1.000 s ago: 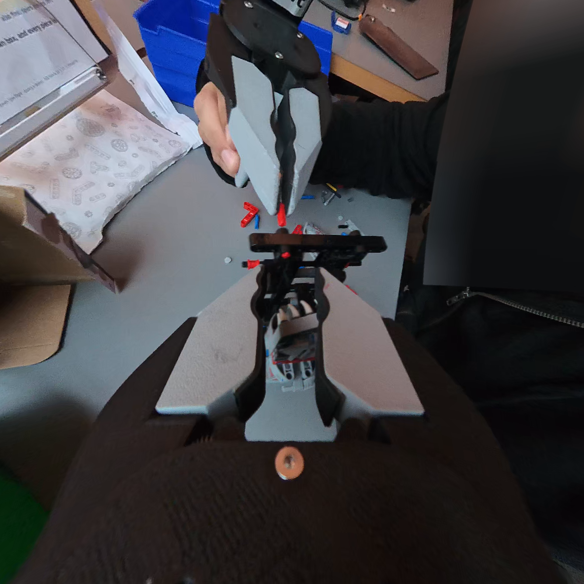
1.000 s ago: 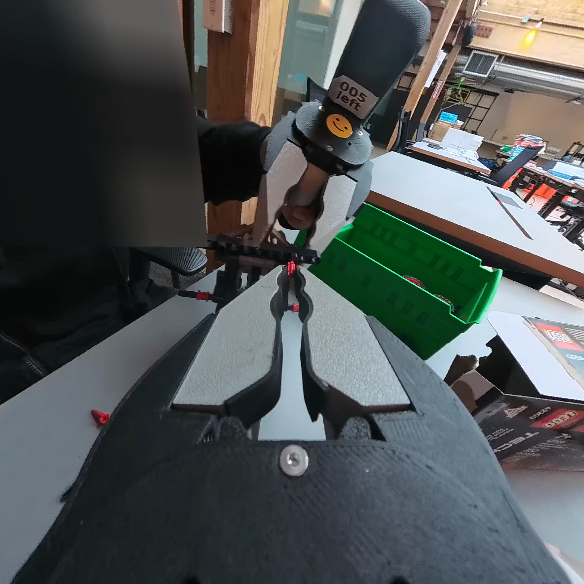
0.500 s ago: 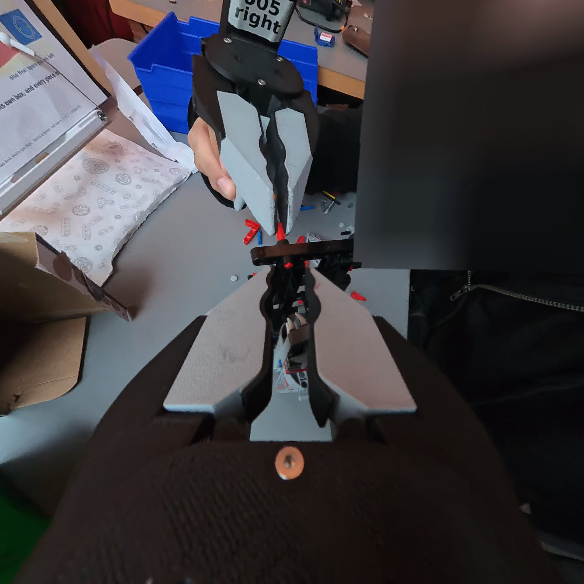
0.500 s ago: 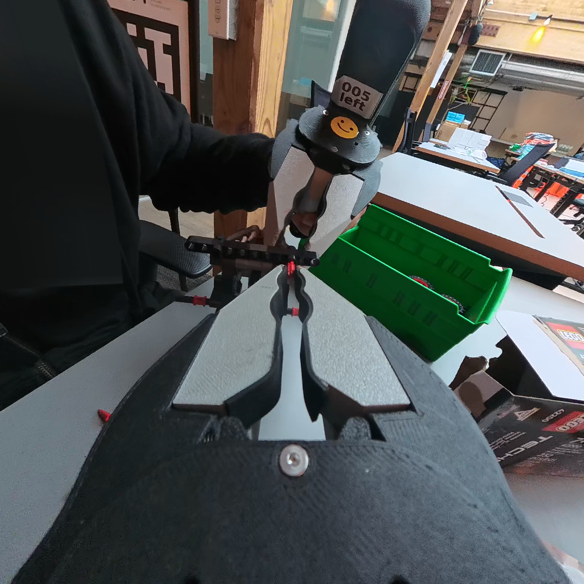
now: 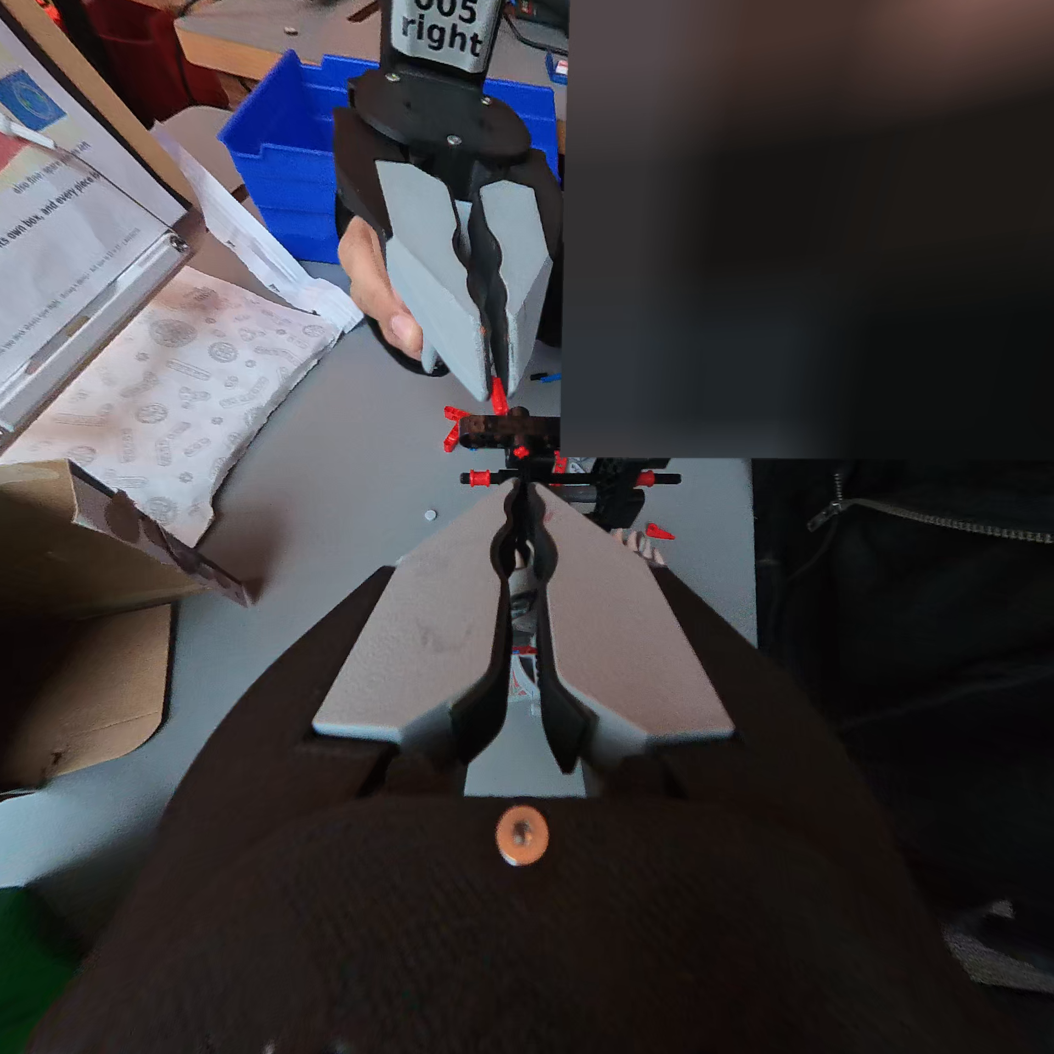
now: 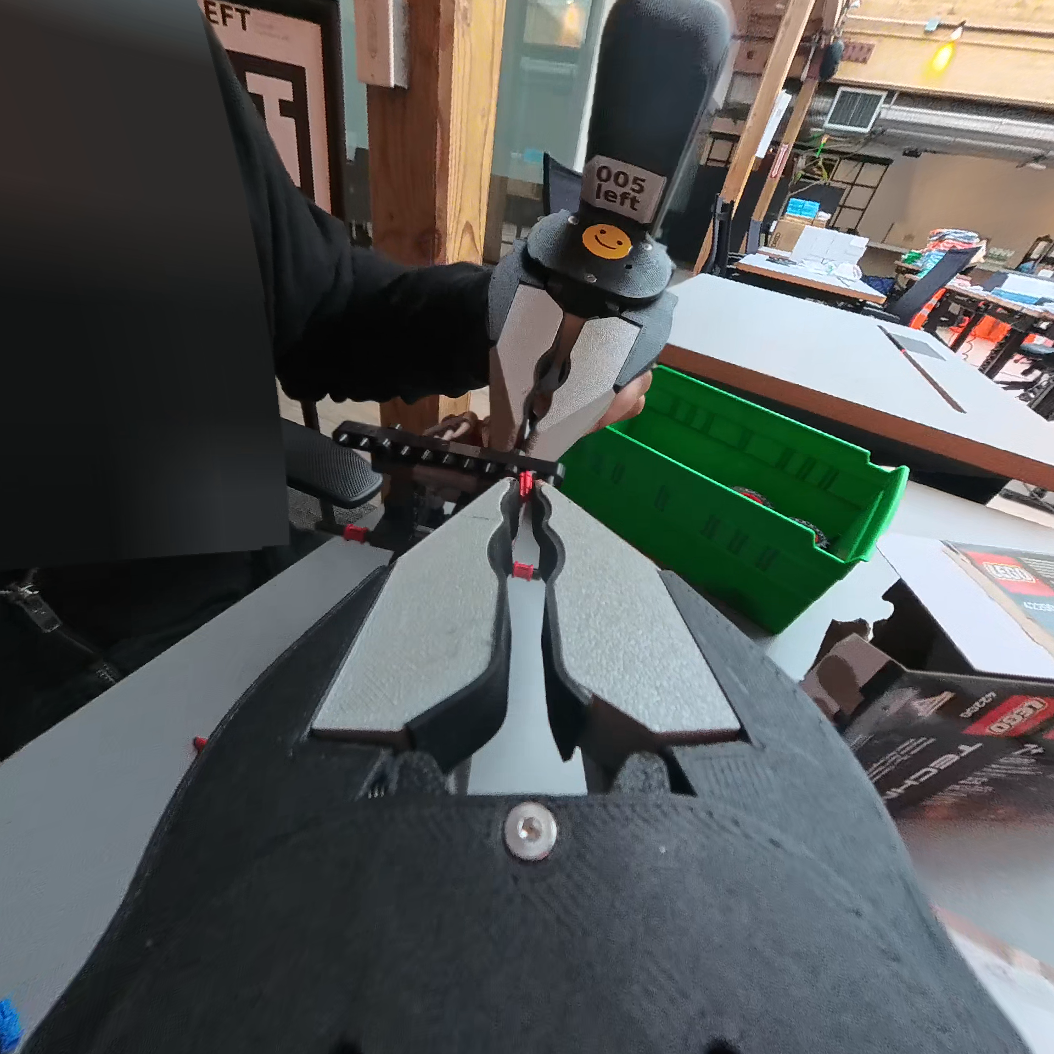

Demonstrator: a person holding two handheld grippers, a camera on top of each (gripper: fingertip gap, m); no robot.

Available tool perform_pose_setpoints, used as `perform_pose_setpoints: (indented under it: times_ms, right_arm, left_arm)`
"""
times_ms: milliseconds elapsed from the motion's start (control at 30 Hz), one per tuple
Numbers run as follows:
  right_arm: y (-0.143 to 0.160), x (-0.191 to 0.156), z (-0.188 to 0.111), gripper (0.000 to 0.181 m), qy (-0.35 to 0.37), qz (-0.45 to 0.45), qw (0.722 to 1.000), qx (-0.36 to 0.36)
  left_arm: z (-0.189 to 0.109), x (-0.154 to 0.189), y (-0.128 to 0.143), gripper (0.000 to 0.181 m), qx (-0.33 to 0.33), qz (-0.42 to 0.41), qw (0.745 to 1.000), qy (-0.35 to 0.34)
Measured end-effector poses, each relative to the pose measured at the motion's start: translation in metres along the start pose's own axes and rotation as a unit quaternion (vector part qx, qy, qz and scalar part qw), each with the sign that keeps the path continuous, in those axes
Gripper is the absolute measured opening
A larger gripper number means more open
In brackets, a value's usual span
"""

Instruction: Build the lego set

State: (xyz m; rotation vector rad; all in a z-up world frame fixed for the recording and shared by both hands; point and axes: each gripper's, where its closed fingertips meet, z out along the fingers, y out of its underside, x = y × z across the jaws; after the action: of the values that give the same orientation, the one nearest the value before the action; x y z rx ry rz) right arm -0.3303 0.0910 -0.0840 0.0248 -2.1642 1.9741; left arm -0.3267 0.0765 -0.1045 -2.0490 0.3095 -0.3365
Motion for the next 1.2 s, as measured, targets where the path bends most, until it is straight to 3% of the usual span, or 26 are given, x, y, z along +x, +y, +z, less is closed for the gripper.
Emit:
perform_pose_setpoints:
  times_ms: [133,267,367,500,600,667,733,867,1000,1100,1200]
  right_arm:
    - [-0.001,-0.004,-0.001,0.0,0.009,0.0,1.0,-0.006]
    - [-0.004,-0.007,-0.004,0.0,0.01,0.009,1.0,0.0]
    - [-0.001,-0.006,-0.007,0.0,0.015,0.029,0.999,-0.003]
    - [0.003,-0.006,-0.01,0.0,0.006,0.05,0.999,-0.004]
    - [0.004,-0.007,-0.007,0.0,0.002,0.055,0.998,-0.01]
    - [0.005,-0.007,-0.006,0.0,0.007,0.054,0.998,-0.014]
    - [0.001,-0.007,-0.006,0.001,0.009,0.054,0.998,-0.009]
    - [-0.003,-0.007,-0.006,0.0,0.02,0.05,0.999,-0.004]
    - [-0.003,-0.007,-0.006,0.0,0.026,0.037,0.999,-0.007]
    - [0.0,-0.006,-0.007,0.0,0.025,0.042,0.999,-0.01]
    - [0.003,-0.005,-0.007,0.0,0.025,0.046,0.999,-0.013]
  left_arm:
    - [-0.003,-0.003,-0.008,0.017,0.025,-0.009,1.0,0.005]
    - [-0.002,0.002,-0.014,0.011,0.052,-0.008,0.997,0.059]
    - [0.0,-0.007,-0.009,0.022,0.037,0.005,0.999,0.032]
    - [-0.023,0.0,-0.032,0.023,0.091,0.078,0.993,0.0]
    - [-0.018,0.013,-0.036,0.0,0.071,0.124,0.99,-0.009]
    - [-0.01,0.006,-0.038,0.0,0.054,0.131,0.988,-0.056]
    - [0.0,0.02,-0.039,0.0,0.047,0.137,0.989,-0.024]
    - [0.011,0.013,-0.028,0.0,0.014,0.149,0.988,-0.047]
    - [0.01,0.015,-0.028,0.0,0.039,0.137,0.989,-0.033]
    - [0.005,0.008,-0.033,0.0,0.049,0.161,0.983,-0.078]
    - [0.003,0.016,-0.042,0.0,0.054,0.14,0.987,-0.048]
